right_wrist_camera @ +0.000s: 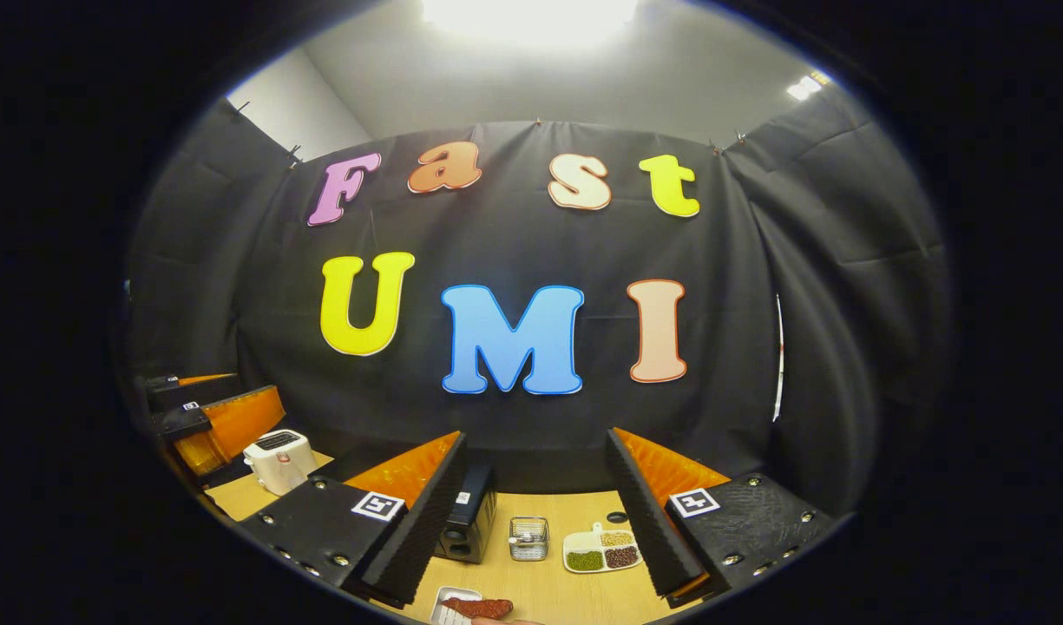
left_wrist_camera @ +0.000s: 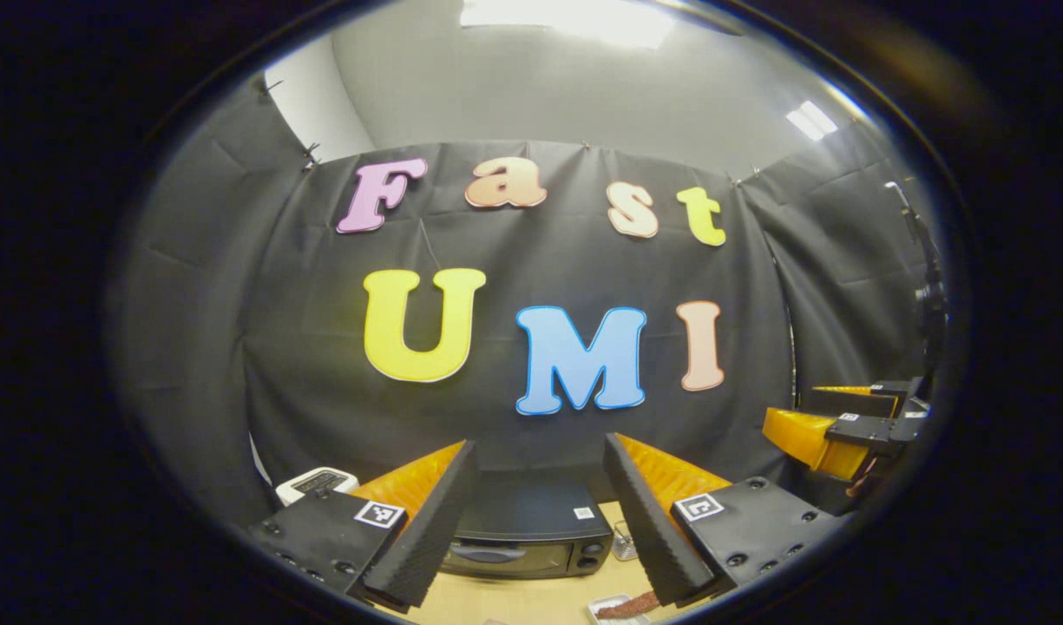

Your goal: Open the electric oven with the left hand, put the food in, and close the electric oven.

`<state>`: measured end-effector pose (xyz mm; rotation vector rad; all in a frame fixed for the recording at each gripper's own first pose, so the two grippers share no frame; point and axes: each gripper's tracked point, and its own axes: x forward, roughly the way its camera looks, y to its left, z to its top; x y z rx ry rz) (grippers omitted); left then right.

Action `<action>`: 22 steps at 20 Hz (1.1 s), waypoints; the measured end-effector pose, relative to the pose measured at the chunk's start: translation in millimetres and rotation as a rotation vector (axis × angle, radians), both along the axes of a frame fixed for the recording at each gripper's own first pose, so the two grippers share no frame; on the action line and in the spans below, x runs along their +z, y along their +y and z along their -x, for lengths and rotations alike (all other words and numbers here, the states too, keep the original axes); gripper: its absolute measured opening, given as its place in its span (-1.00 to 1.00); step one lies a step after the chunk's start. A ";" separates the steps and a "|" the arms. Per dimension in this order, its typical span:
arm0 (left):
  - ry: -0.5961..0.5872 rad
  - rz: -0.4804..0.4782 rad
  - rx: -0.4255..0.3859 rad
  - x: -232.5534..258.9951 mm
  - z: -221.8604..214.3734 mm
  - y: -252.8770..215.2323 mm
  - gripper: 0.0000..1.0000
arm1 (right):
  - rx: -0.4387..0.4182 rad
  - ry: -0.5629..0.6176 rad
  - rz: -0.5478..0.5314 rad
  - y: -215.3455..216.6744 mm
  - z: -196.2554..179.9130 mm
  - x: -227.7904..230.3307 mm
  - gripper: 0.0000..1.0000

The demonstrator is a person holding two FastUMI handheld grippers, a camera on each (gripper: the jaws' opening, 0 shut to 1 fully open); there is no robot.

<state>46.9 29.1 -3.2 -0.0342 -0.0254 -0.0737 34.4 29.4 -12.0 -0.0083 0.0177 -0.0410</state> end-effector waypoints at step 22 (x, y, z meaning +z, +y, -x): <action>0.294 -0.031 -0.047 -189.2 -90.2 31.6 0.83 | -0.061 0.074 0.014 -9.3 0.6 -26.3 0.92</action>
